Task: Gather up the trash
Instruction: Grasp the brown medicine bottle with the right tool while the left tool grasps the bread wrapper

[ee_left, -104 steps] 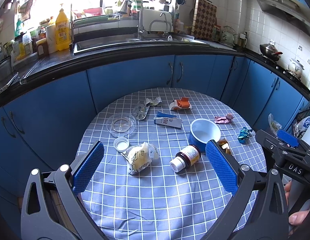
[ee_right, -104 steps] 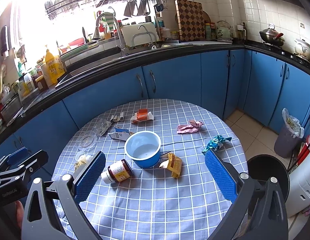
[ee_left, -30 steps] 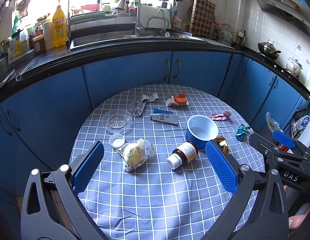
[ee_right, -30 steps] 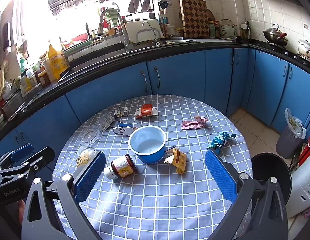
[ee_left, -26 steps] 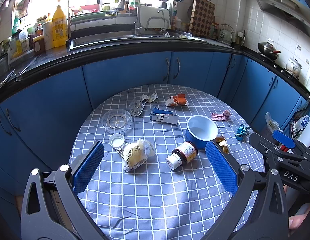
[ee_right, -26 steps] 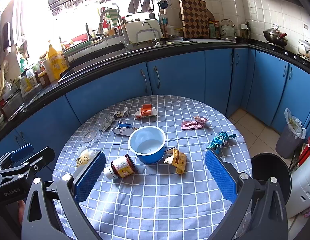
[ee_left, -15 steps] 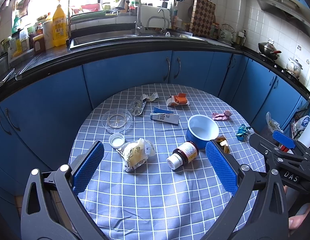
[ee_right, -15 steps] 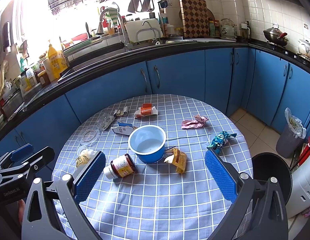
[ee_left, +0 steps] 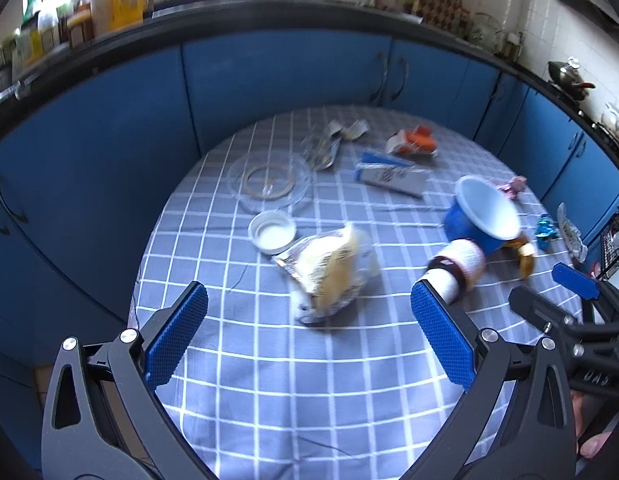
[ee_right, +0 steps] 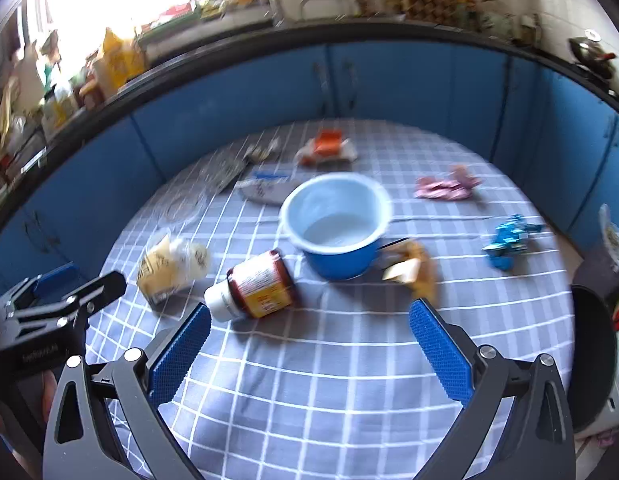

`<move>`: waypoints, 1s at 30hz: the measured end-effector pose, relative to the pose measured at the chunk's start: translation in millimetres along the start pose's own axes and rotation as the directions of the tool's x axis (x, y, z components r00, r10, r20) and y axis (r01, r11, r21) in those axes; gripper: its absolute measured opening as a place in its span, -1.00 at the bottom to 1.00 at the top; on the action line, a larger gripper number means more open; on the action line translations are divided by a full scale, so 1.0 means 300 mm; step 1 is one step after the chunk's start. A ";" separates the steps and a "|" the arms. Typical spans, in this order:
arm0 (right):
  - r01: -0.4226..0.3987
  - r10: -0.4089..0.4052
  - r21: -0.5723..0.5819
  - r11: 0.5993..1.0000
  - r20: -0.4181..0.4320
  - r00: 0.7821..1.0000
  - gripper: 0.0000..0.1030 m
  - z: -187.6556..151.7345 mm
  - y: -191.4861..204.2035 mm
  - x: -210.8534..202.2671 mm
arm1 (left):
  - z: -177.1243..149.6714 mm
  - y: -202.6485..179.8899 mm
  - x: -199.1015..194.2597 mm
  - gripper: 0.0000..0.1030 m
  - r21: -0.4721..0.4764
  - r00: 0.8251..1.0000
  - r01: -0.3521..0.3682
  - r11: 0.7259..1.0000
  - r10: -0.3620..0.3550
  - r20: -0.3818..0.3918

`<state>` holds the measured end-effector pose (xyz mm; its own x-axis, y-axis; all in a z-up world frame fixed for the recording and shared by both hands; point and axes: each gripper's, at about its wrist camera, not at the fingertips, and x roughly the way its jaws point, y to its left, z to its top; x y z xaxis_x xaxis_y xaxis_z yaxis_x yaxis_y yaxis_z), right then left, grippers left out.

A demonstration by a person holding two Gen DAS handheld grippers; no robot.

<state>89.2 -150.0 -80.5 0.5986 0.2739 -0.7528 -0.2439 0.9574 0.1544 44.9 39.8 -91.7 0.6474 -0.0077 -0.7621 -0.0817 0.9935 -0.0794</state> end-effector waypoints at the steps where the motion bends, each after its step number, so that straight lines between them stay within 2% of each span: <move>1: -0.006 0.005 -0.017 1.000 -0.014 1.000 0.89 0.000 0.018 0.031 | 0.002 0.020 0.022 0.94 -0.008 1.000 0.000 1.000 0.000 -0.013; 7: -0.001 -0.003 -0.091 0.996 -0.048 0.999 0.89 0.008 0.090 0.146 | 0.017 0.081 0.100 0.94 -0.022 0.999 -0.011 1.000 0.010 -0.045; 9: 0.001 -0.007 -0.103 0.995 -0.058 0.998 0.89 0.011 0.107 0.181 | 0.026 0.097 0.130 0.94 -0.035 0.998 0.007 0.999 -0.009 -0.062; 14: 0.013 -0.021 -0.101 0.995 -0.082 0.996 0.89 0.027 0.104 0.246 | 0.040 0.082 0.176 0.94 -0.031 0.995 0.041 0.999 -0.043 -0.088; 17: 0.024 -0.031 -0.103 0.994 -0.067 0.997 0.87 0.029 0.101 0.261 | 0.044 0.053 0.196 0.94 -0.008 0.994 0.054 0.999 -0.055 -0.094; 18: 0.025 -0.031 -0.109 0.994 -0.057 0.998 0.82 0.029 0.100 0.260 | 0.045 0.045 0.201 0.94 -0.002 0.994 0.055 0.999 -0.055 -0.094; 19: 0.018 -0.024 -0.131 0.991 -0.042 0.999 0.53 0.028 0.109 0.256 | 0.046 0.037 0.207 0.94 0.003 0.994 0.055 0.998 -0.055 -0.098; 20: 0.020 -0.026 -0.148 0.989 -0.039 0.999 0.35 0.025 0.117 0.255 | 0.047 0.032 0.212 0.94 0.005 0.993 0.061 0.998 -0.060 -0.102; 24: 0.049 -0.056 -0.213 0.976 -0.025 0.998 0.35 0.010 0.140 0.249 | 0.046 0.014 0.226 0.94 0.006 0.990 0.086 0.996 -0.085 -0.116; 30: 0.069 -0.072 -0.199 0.977 -0.004 0.997 0.35 0.015 0.101 0.219 | 0.043 -0.001 0.239 0.93 0.002 0.988 0.095 0.996 -0.094 -0.124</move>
<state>124.7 -102.6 -122.5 0.6116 0.2042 -0.7644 -0.3488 0.9367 -0.0288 101.2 40.5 -138.0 0.5533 -0.1149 -0.8251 -0.0188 0.9885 -0.1502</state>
